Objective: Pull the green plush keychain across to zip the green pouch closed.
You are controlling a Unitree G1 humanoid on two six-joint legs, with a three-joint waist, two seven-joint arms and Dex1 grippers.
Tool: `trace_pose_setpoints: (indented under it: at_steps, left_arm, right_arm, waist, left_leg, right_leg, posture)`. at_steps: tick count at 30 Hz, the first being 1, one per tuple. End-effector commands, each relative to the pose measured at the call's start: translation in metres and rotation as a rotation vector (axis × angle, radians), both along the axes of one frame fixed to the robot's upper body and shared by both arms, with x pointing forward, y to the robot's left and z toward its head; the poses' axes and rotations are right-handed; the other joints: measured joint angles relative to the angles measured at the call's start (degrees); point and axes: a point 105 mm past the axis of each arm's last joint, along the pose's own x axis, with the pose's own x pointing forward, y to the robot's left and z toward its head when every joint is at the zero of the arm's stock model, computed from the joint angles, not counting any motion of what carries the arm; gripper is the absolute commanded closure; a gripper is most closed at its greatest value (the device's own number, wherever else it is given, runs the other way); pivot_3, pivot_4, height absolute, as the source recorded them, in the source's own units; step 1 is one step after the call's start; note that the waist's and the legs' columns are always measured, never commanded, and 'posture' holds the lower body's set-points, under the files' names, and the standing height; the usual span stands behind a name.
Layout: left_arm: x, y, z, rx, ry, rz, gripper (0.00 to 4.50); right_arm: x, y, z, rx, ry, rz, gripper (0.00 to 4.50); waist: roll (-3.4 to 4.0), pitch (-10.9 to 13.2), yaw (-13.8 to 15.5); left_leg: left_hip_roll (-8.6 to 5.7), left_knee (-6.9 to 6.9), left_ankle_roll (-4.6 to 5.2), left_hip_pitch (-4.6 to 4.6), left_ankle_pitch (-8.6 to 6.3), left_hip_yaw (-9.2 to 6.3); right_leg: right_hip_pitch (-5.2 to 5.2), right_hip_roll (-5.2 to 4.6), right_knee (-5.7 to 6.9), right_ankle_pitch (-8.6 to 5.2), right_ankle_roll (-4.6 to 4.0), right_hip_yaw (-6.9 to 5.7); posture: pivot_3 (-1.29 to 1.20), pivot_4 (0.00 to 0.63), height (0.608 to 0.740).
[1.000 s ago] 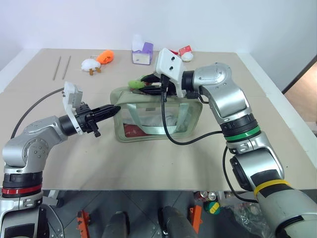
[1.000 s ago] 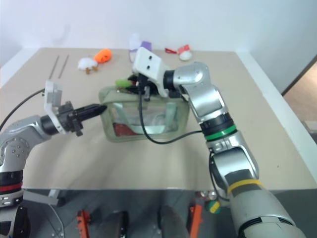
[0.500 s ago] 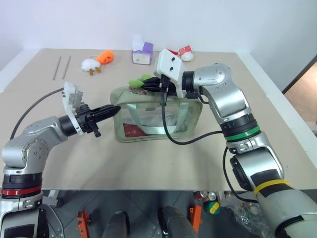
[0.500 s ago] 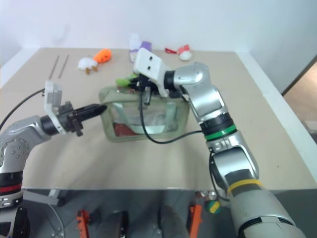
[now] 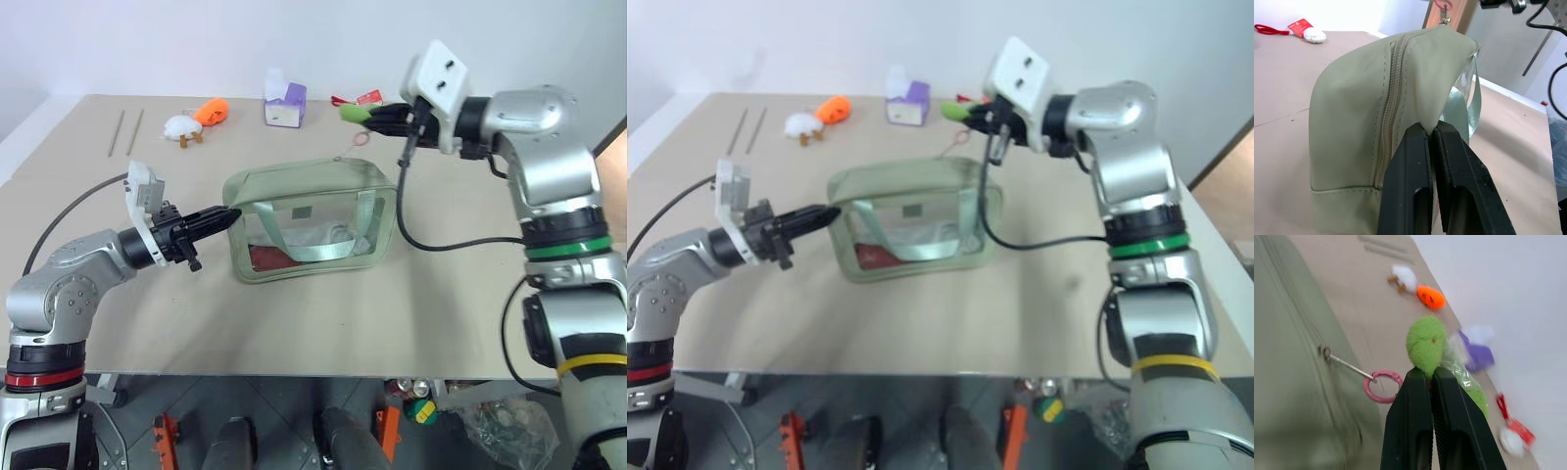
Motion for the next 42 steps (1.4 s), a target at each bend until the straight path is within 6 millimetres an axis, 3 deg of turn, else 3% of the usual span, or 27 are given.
trace_pose_setpoints:
  at_steps: [1, 8, 12, 16, 22, 28, 32, 36, 42]
  left_arm:
    - [-0.004, -0.002, 0.01, -0.004, -0.046, -0.016, 4.5]
    - [-0.005, -0.002, 0.01, 0.002, -0.043, -0.021, 4.5]
    - [-0.003, 0.001, 0.008, 0.01, -0.034, -0.009, 4.5]
    - [-0.002, 0.003, 0.008, 0.014, -0.031, -0.007, 4.5]
    - [-0.001, 0.002, 0.009, 0.02, -0.028, -0.019, 4.5]
    - [-0.004, 0.004, 0.01, 0.025, -0.029, -0.02, 4.5]
    - [-0.005, 0.006, 0.009, 0.029, -0.027, -0.012, 4.5]
    - [-0.006, 0.007, 0.009, 0.028, -0.028, -0.01, 4.5]
    - [-0.005, 0.006, 0.008, 0.017, -0.027, -0.008, 4.5]
  right_arm:
    - [-0.015, -0.025, 0.015, -0.135, -0.119, -0.072, 4.47]
    - [-0.033, -0.078, 0.001, -0.486, -0.173, -0.271, 4.47]
    - [-0.047, -0.067, -0.022, -0.526, -0.109, -0.207, 4.47]
    - [-0.057, -0.048, -0.065, -0.525, 0.009, -0.114, 4.47]
    - [-0.052, -0.028, -0.106, -0.552, 0.06, -0.042, 4.47]
    - [-0.042, -0.044, -0.113, -0.65, 0.059, -0.068, 4.47]
    - [-0.039, -0.065, -0.114, -0.69, 0.102, -0.122, 4.47]
    - [-0.047, -0.087, -0.131, -0.738, 0.207, -0.164, 4.47]
    - [-0.078, -0.054, -0.189, -0.636, 0.38, -0.024, 4.47]
  waist:
    - [0.04, 0.0, 0.0]
    - [0.06, 0.0, -0.1]
    - [0.06, 0.0, -0.2]
    - [0.06, 0.0, -0.2]
    - [0.05, 0.0, -0.3]
    - [0.05, 0.0, -0.3]
    - [0.05, 0.0, -0.3]
    - [0.05, 0.0, -0.3]
    - [-0.06, 0.0, -0.4]
  left_leg:
    - [-0.01, 0.0, 0.0, -0.01, 0.0, 0.02]
    - [-0.01, -0.01, 0.0, 0.05, 0.0, 0.06]
    - [0.0, 0.0, 0.0, 0.13, 0.0, 0.14]
    - [0.03, 0.02, 0.0, 0.19, 0.0, 0.14]
    - [0.03, 0.07, -0.01, 0.25, 0.0, 0.19]
    - [0.02, 0.06, -0.02, 0.31, 0.01, 0.21]
    - [0.03, 0.03, -0.02, 0.32, 0.01, 0.21]
    - [0.04, 0.03, -0.02, 0.36, 0.01, 0.21]
    - [0.08, 0.0, -0.01, 0.56, 0.0, 0.18]
  right_leg:
    - [0.0, -0.01, 0.0, -0.01, 0.01, 0.01]
    - [-0.01, 0.0, 0.01, -0.02, 0.02, 0.05]
    - [0.0, 0.01, 0.02, 0.0, 0.01, 0.12]
    - [0.06, 0.03, 0.04, 0.0, 0.01, 0.13]
    - [0.08, 0.04, 0.06, 0.04, 0.01, 0.16]
    - [0.13, 0.03, 0.06, 0.04, -0.01, 0.17]
    - [0.13, 0.04, 0.07, 0.04, -0.01, 0.18]
    - [0.14, 0.05, 0.08, 0.03, -0.03, 0.17]
    - [0.32, 0.08, 0.08, -0.02, -0.06, 0.15]
  posture:
    - [0.0, 0.15, 0.74]
    - [0.0, 0.15, 0.74]
    - [0.0, 0.15, 0.74]
    - [0.0, 0.15, 0.74]
    - [0.0, 0.15, 0.74]
    - [0.0, 0.15, 0.74]
    - [0.0, 0.15, 0.74]
    - [0.0, 0.15, 0.74]
    - [0.0, 0.15, 0.74]
